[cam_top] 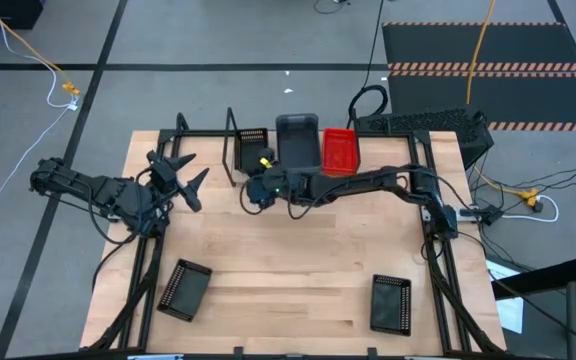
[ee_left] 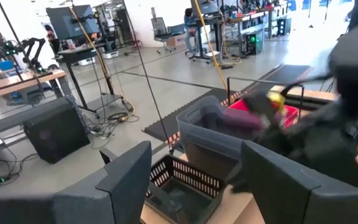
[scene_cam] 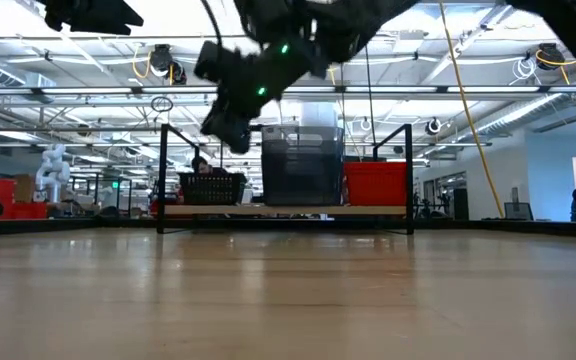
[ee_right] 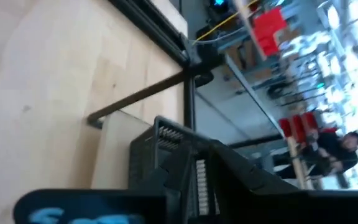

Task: Stack baskets on shelf by color
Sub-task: Adjust the light black bins on the shelf

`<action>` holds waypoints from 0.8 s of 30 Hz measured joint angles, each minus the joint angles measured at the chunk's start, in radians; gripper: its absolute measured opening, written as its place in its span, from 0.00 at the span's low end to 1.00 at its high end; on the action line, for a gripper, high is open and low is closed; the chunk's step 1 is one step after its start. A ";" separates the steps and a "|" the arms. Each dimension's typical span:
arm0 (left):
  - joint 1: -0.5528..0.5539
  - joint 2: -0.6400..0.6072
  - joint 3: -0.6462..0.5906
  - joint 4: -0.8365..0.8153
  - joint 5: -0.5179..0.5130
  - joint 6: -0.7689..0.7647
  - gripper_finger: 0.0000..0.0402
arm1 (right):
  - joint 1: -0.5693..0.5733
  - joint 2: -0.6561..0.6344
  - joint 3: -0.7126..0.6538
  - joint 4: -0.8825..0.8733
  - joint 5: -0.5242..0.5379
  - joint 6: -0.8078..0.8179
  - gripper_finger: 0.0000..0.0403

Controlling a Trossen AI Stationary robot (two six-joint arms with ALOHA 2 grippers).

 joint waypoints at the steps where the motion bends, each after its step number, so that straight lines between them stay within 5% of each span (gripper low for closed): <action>1: 0.000 0.000 0.000 -0.004 0.000 -0.009 0.62 | 0.007 -0.022 0.000 -0.049 0.005 0.025 0.12; 10: -0.002 0.000 0.000 -0.063 0.000 -0.096 0.62 | 0.000 -0.342 -0.172 -0.350 -0.004 0.231 0.12; 17: -0.002 0.000 0.000 -0.056 0.000 -0.115 0.62 | -0.037 -0.622 -0.475 -0.309 -0.129 0.419 0.12; 24: -0.002 0.000 0.000 -0.047 0.000 -0.139 0.62 | -0.050 -0.701 -0.695 -0.155 -0.129 0.444 0.12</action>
